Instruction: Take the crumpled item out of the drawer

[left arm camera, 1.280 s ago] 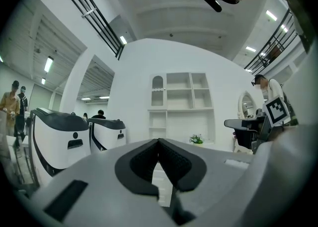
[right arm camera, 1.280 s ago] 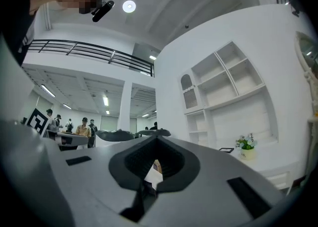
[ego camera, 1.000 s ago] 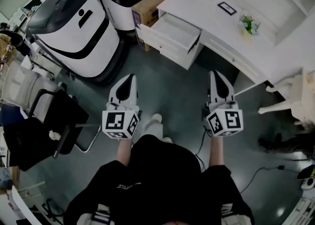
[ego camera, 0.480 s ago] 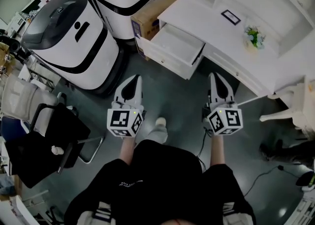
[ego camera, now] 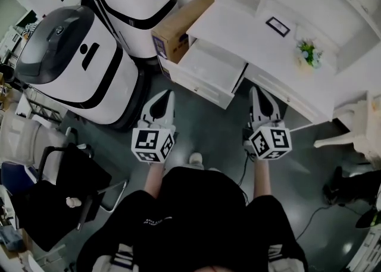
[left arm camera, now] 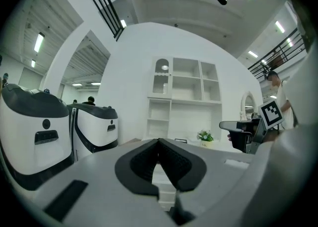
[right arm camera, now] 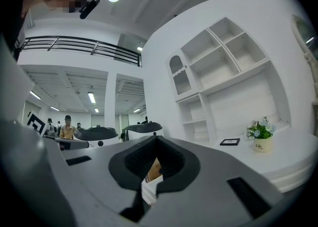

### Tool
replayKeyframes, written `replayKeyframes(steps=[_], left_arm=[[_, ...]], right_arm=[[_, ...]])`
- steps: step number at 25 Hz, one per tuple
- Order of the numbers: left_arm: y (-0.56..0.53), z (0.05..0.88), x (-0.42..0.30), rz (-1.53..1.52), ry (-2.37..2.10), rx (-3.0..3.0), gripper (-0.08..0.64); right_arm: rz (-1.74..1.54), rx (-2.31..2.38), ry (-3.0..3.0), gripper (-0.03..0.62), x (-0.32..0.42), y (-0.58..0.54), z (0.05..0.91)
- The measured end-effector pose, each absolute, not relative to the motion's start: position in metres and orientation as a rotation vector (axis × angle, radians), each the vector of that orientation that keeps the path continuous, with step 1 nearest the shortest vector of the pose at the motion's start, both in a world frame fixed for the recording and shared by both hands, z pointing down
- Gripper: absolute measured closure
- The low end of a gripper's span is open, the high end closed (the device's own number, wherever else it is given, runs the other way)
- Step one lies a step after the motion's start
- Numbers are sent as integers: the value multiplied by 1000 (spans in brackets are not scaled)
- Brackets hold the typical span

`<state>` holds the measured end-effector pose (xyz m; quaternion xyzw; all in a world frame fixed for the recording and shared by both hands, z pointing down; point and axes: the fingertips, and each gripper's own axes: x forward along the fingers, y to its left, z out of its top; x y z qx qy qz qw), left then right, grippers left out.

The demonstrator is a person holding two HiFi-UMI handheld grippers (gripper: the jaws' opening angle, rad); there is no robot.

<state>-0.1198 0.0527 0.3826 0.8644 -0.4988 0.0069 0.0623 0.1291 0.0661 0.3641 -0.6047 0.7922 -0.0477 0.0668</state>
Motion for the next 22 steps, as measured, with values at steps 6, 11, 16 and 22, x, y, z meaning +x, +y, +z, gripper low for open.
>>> replayKeyframes(steps=[6, 11, 16, 22], left_arm=[[29, 402, -114, 52, -1448, 2594, 562], [7, 413, -111, 72, -1440, 2564, 562], [-25, 429, -110, 96, -1453, 2522, 562], [-80, 445, -99, 133, -1464, 2474, 562]], right_arm=[[-158, -1827, 2394, 600, 126, 40, 374], [-220, -1831, 2414, 600, 128, 16, 390], [-295, -1811, 2434, 600, 130, -26, 410], [-396, -1754, 2486, 600, 133, -90, 435]])
